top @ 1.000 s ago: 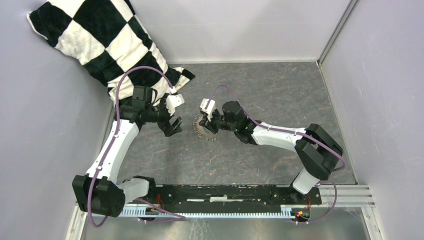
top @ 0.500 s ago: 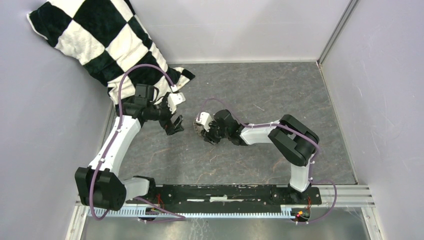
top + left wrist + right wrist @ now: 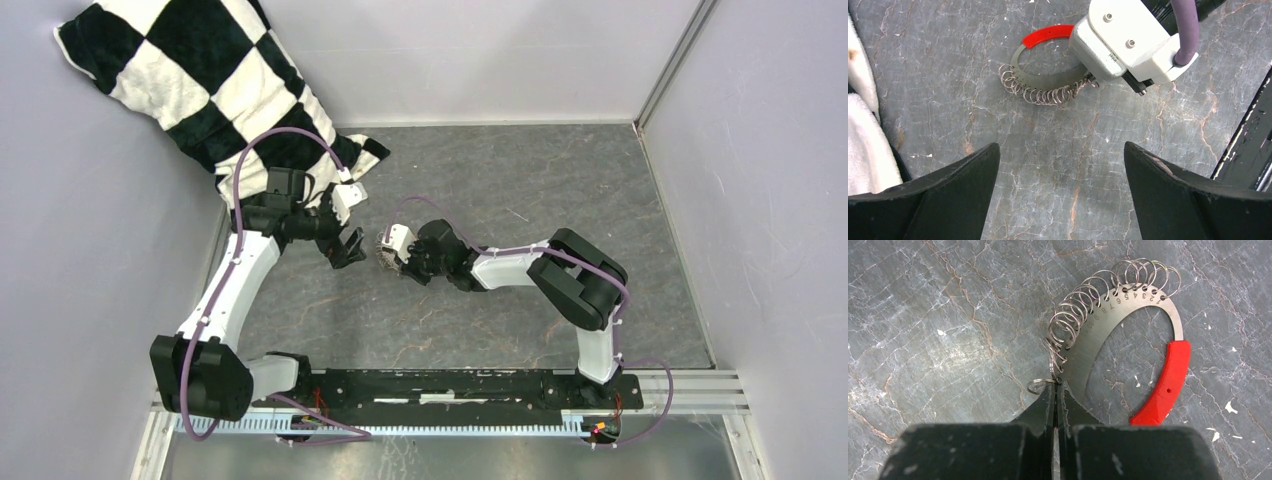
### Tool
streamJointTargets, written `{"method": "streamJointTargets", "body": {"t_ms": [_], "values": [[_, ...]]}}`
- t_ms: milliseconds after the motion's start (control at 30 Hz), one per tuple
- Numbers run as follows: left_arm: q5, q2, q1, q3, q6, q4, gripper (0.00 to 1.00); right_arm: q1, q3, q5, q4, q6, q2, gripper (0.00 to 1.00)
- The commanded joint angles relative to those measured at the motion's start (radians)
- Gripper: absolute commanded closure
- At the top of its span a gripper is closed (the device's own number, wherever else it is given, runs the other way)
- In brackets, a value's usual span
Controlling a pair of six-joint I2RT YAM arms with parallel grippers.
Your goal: Put the keys on the keyring
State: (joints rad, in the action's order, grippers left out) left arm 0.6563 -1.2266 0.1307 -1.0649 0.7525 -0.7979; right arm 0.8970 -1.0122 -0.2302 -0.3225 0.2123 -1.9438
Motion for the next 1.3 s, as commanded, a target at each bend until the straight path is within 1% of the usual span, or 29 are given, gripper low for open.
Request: {"method": "streamJointTargets", "body": {"t_ms": [0, 67, 200, 333, 533, 633, 767, 833, 967, 1033, 1100, 1267], "values": [[0.005, 0.021, -0.011, -0.026, -0.015, 0.025, 0.01, 0.006, 0.002, 0.034, 0.004, 0.003, 0.005, 0.99], [0.010, 0.026, -0.011, 0.002, 0.013, 0.027, 0.01, 0.005, 0.012, 0.031, -0.011, -0.003, 0.041, 1.00], [0.001, 0.046, 0.001, 0.110, 0.082, 0.094, 0.01, 0.004, 0.034, 0.012, -0.035, -0.021, 0.116, 1.00], [-0.058, 0.057, 0.046, 0.203, 0.166, 0.197, 0.02, 0.002, 0.070, -0.016, -0.074, -0.056, 0.172, 1.00], [-0.080, 0.097, 0.127, 0.268, 0.259, 0.384, 0.04, -0.002, 0.109, -0.056, -0.115, -0.127, 0.242, 0.99], [-0.081, 0.123, 0.176, 0.272, 0.290, 0.432, 0.04, -0.005, 0.126, -0.071, -0.137, -0.171, 0.283, 1.00], [-0.067, 0.138, 0.229, 0.218, 0.262, 0.377, 0.07, -0.006, 0.164, -0.092, -0.188, -0.211, 0.349, 0.99], [-0.050, 0.138, 0.235, 0.183, 0.215, 0.320, 0.10, -0.006, 0.179, -0.109, -0.205, -0.245, 0.380, 0.99], [-0.012, 0.116, 0.236, 0.125, 0.109, 0.184, 0.20, -0.007, 0.206, -0.130, -0.223, -0.254, 0.433, 1.00], [0.048, 0.096, 0.236, 0.099, 0.075, 0.111, 0.26, -0.006, 0.211, -0.135, -0.218, -0.254, 0.449, 0.99], [0.098, 0.077, 0.235, 0.082, 0.016, 0.075, 0.30, -0.006, 0.221, -0.135, -0.217, -0.252, 0.463, 1.00], [0.226, 0.020, 0.235, 0.017, -0.046, -0.057, 0.32, -0.006, 0.233, -0.128, -0.220, -0.258, 0.490, 0.99]]}}
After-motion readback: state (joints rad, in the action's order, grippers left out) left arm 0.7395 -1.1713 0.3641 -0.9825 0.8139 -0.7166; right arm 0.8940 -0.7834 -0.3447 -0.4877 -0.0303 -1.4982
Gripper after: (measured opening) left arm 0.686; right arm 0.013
